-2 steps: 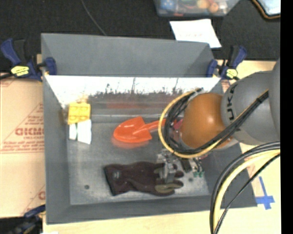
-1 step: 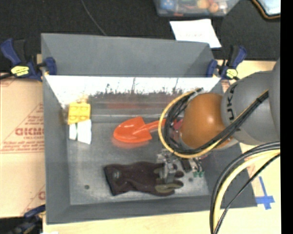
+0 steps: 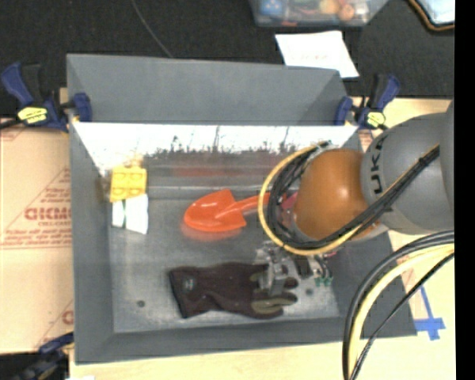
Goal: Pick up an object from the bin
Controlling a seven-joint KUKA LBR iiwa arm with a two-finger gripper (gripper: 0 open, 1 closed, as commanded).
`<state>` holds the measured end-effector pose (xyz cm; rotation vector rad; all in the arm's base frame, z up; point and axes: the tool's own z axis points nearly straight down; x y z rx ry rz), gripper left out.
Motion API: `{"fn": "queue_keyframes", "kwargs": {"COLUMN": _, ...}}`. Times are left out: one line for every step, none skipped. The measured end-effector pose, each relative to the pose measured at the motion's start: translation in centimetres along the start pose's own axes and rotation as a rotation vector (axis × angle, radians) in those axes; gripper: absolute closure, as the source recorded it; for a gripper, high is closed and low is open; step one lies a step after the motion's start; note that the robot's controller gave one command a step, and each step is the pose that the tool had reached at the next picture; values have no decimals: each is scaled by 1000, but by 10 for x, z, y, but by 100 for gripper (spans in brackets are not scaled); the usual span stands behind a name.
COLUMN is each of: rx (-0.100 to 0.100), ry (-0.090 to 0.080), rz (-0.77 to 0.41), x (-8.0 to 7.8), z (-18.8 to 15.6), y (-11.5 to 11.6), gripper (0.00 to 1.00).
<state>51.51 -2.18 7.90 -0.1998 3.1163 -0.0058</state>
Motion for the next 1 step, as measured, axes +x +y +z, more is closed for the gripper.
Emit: {"fn": "queue_keyframes", "kwargs": {"rx": -1, "ry": 10, "rz": 1, "x": 2, "z": -31, "y": 0, "gripper": 100}}
